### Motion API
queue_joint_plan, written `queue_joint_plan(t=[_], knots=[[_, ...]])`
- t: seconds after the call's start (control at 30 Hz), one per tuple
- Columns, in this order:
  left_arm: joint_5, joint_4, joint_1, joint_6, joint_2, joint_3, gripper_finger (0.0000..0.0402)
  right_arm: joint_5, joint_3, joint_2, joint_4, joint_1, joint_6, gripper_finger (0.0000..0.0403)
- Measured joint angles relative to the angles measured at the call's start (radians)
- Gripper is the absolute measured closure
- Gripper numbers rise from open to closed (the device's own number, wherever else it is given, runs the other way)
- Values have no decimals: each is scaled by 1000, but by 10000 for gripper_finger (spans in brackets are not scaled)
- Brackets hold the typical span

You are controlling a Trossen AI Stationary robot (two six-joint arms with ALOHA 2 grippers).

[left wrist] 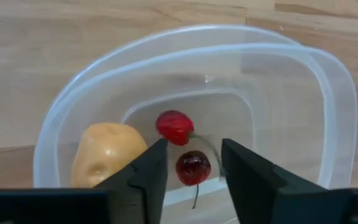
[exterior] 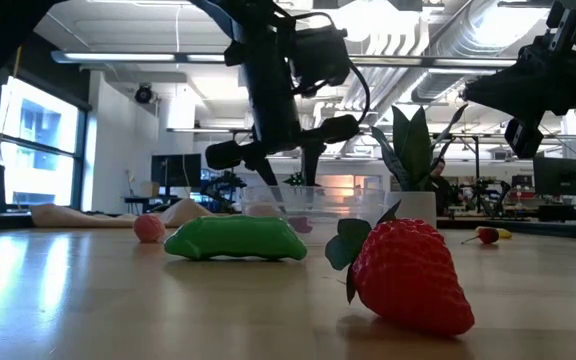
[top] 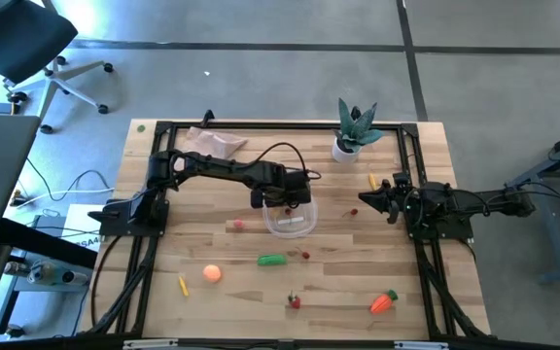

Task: Pick and placing Produce into tupperware
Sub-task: Put the pink peach into the transparent bin

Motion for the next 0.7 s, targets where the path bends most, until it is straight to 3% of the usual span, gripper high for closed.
queue_joint_plan(t=[0.2, 0.47, 0.7], knots=[[-1, 11, 0, 0, 0, 0, 228, 0, 0, 0, 0, 0, 0, 366], [6, -1, 1, 0, -72, 0, 253, 0, 0, 0, 0, 0, 0, 366], [15, -226, 1, -54, -229, 0, 281, 0, 0, 0, 0, 0, 0, 366]])
